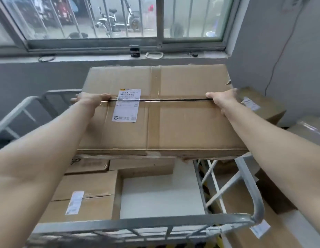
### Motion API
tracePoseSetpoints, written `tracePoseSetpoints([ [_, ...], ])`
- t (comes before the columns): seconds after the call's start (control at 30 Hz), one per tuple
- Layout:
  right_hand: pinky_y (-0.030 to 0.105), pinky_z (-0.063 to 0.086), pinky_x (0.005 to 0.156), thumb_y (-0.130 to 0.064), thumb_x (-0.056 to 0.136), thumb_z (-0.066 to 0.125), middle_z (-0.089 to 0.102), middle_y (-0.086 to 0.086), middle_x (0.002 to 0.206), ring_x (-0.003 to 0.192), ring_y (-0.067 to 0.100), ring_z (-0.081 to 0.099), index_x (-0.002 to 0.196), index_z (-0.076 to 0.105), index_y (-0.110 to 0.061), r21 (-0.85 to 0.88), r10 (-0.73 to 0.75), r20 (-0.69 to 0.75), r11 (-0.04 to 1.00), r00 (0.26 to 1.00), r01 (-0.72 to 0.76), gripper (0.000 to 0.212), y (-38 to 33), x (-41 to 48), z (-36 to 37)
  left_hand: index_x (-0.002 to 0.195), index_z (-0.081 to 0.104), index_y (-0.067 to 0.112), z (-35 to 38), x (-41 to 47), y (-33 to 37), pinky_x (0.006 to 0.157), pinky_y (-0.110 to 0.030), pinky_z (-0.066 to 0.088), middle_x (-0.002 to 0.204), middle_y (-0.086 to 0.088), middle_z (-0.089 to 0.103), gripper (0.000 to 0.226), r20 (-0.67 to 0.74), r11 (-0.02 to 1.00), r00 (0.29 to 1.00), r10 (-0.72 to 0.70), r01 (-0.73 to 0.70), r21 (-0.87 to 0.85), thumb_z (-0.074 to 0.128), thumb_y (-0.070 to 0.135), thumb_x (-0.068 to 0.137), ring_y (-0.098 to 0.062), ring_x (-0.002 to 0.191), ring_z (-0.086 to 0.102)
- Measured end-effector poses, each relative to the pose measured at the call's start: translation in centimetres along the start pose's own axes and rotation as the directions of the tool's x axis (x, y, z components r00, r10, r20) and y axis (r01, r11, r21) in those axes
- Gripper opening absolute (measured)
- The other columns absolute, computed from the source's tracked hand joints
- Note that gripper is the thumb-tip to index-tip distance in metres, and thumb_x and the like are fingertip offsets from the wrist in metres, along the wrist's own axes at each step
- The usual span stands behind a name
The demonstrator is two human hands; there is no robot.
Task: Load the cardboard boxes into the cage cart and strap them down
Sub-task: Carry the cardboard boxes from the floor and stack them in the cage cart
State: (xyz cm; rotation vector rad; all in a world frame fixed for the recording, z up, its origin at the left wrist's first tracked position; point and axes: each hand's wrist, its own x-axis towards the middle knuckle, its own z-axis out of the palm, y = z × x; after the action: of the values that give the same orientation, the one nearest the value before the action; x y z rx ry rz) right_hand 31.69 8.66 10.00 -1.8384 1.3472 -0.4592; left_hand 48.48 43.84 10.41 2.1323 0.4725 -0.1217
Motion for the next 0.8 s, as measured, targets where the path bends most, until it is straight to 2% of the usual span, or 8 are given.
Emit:
tracePoseSetpoints([
  [0.07, 0.049, 0.033, 0.109, -0.058, 0.048, 0.077, 0.041, 0.020, 0.140, 0.131, 0.040, 0.035, 0.138, 0.029, -0.011, -0.052, 0.027, 0.052, 0.998, 0.998, -0.024, 0.113, 0.9, 0.4, 2.6, 0.147, 0.020, 0.001, 0.4, 0.0, -1.5, 0.114, -0.039, 0.024, 0.155, -0.015, 0.016, 0.124, -0.015, 0.993, 0.998, -0.058, 0.059, 0.104, 0.085, 0.054, 0.056, -0.033, 0.141, 0.023],
  [0.13, 0.048, 0.032, 0.109, -0.058, 0.052, 0.078, 0.041, 0.020, 0.141, 0.132, 0.039, 0.035, 0.137, 0.031, -0.011, -0.115, 0.049, 0.084, 0.993, 0.995, -0.039, 0.108, 2.1, 0.7, 4.7, 0.145, 0.021, 0.000, 1.0, 0.1, -3.6, 0.113, -0.039, 0.024, 0.151, -0.015, 0.021, 0.114, -0.041, 0.980, 0.995, -0.094, 0.100, 0.171, 0.081, 0.053, 0.064, -0.033, 0.139, 0.024],
  [0.23, 0.042, 0.031, 0.111, -0.055, 0.064, 0.078, 0.036, 0.018, 0.147, 0.136, 0.034, 0.034, 0.144, 0.026, -0.007, -0.187, 0.062, 0.162, 0.982, 0.985, -0.031, 0.106, 4.0, 1.3, 7.4, 0.142, 0.027, 0.002, 2.1, 0.8, -6.5, 0.107, -0.040, 0.030, 0.143, -0.013, 0.030, 0.107, -0.048, 0.970, 0.988, -0.147, 0.154, 0.189, 0.080, 0.054, 0.065, -0.032, 0.133, 0.032],
  [0.4, 0.044, 0.025, 0.115, -0.049, 0.073, 0.076, 0.029, 0.017, 0.151, 0.139, 0.035, 0.028, 0.147, 0.019, -0.007, -0.272, 0.119, 0.248, 0.961, 0.961, -0.049, 0.102, 8.4, 2.7, 11.1, 0.143, 0.026, 0.003, 5.6, 1.3, -11.5, 0.105, -0.038, 0.030, 0.142, -0.010, 0.030, 0.105, -0.043, 0.948, 0.972, -0.229, 0.233, 0.214, 0.078, 0.055, 0.067, -0.030, 0.131, 0.032],
  [0.67, 0.045, 0.030, 0.113, -0.046, 0.071, 0.079, 0.028, 0.017, 0.151, 0.137, 0.036, 0.033, 0.149, 0.018, -0.010, -0.336, 0.225, 0.302, 0.935, 0.927, -0.117, 0.105, 16.6, 4.3, 16.8, 0.142, 0.027, -0.001, 11.8, 3.0, -19.4, 0.106, -0.036, 0.029, 0.145, -0.014, 0.029, 0.096, 0.037, 0.902, 0.943, -0.332, 0.306, 0.305, 0.076, 0.046, 0.075, -0.029, 0.133, 0.034],
  [0.8, 0.047, 0.033, 0.110, -0.044, 0.074, 0.078, 0.033, 0.016, 0.148, 0.133, 0.036, 0.036, 0.149, 0.020, -0.012, -0.383, 0.295, 0.292, 0.907, 0.910, -0.172, 0.100, 21.4, 4.4, 19.4, 0.139, 0.031, 0.001, 15.2, 5.2, -24.4, 0.108, -0.038, 0.029, 0.142, -0.013, 0.033, 0.097, 0.069, 0.876, 0.925, -0.373, 0.327, 0.354, 0.080, 0.047, 0.069, -0.030, 0.132, 0.034],
])
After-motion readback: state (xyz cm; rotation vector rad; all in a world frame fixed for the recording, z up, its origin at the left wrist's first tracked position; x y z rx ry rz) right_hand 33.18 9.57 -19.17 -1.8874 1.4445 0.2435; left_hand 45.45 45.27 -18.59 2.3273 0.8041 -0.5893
